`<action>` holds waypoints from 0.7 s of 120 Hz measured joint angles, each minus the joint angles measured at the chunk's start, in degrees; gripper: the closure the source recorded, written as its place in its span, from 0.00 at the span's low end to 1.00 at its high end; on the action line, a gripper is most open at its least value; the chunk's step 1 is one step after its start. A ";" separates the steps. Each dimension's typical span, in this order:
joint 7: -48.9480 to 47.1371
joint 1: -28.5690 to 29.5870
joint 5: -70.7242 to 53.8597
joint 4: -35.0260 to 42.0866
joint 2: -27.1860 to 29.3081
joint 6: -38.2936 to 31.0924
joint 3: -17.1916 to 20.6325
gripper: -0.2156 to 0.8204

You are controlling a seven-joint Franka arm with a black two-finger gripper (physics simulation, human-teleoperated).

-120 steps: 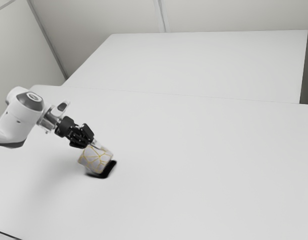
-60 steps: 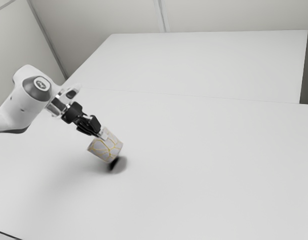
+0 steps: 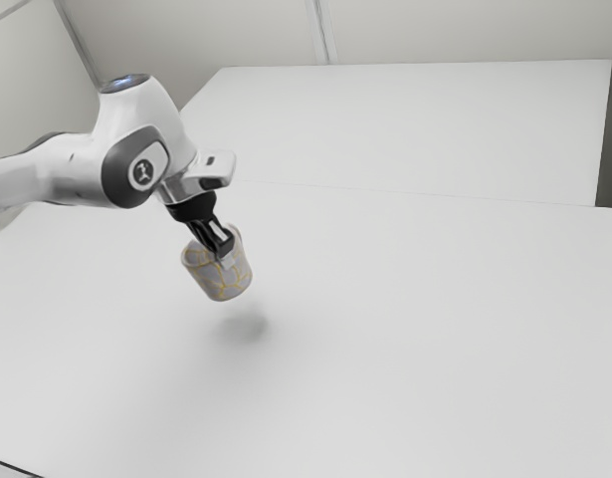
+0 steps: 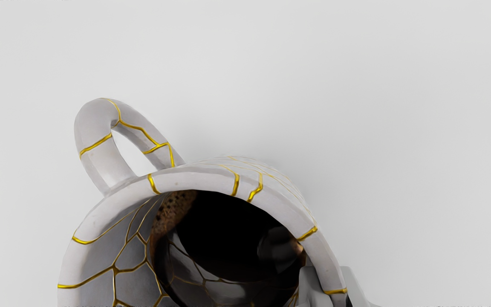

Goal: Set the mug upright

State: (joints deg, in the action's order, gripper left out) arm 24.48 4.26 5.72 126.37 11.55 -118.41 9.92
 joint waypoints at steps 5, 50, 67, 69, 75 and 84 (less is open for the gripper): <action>-1.71 -0.51 -2.10 0.95 1.12 -0.24 0.55 0.97; -14.07 -0.88 -10.30 17.01 7.81 -10.25 5.03 0.97; -17.26 -0.49 -14.01 21.20 7.81 -18.08 5.10 0.97; -17.60 -0.44 -14.32 21.71 7.76 -18.93 5.10 0.97; -18.56 -0.31 -15.03 22.98 7.53 -21.35 5.10 0.97; -19.87 -0.23 -15.67 23.71 6.67 -24.13 5.06 0.97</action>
State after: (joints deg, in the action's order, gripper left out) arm 4.61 4.02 -9.95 150.08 18.22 -142.54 14.98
